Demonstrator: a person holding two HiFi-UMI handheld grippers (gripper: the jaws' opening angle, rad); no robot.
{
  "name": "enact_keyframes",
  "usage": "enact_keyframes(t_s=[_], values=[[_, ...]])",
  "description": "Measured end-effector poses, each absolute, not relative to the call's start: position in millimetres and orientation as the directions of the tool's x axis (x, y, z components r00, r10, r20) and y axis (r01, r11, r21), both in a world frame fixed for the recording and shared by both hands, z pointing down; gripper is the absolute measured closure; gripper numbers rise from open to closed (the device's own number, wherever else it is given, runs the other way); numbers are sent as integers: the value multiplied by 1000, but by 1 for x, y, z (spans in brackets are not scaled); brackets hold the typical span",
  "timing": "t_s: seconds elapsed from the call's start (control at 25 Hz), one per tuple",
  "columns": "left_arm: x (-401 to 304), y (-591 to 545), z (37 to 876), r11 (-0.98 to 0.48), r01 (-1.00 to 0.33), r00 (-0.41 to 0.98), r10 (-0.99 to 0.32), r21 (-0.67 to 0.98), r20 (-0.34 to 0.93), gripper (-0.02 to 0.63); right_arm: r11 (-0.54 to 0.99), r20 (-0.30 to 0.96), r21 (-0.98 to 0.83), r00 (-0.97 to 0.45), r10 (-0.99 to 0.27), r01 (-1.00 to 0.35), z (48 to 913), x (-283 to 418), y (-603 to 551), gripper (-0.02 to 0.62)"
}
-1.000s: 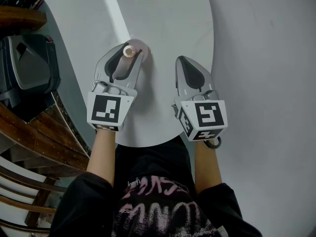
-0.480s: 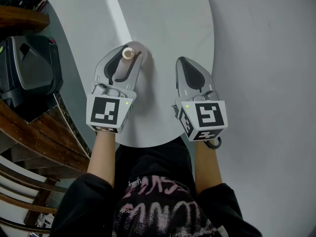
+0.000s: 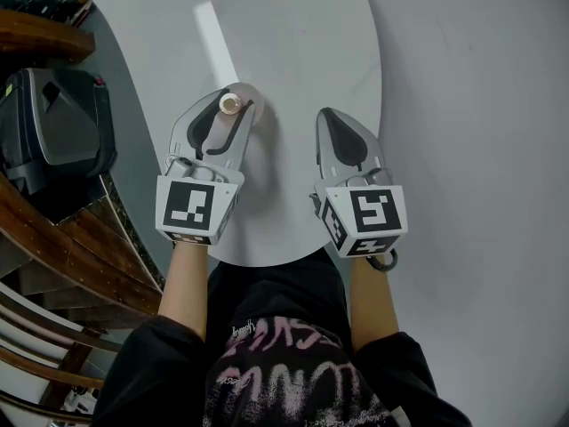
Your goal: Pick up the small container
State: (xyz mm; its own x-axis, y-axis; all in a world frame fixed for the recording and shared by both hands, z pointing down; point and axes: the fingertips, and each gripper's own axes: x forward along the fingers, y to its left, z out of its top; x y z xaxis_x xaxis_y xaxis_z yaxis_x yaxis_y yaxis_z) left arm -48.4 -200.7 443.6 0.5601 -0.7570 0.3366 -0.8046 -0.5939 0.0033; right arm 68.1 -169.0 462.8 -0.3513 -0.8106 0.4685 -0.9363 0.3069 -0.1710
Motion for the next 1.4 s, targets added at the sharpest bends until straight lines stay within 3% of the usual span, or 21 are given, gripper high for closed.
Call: enact_keyframes(t_s=[1.4], values=[[-45,-176,362,-617,-787,595,-771,-34,226,467,308,354,-113,-327,-876,-945,381,69,-148,584]])
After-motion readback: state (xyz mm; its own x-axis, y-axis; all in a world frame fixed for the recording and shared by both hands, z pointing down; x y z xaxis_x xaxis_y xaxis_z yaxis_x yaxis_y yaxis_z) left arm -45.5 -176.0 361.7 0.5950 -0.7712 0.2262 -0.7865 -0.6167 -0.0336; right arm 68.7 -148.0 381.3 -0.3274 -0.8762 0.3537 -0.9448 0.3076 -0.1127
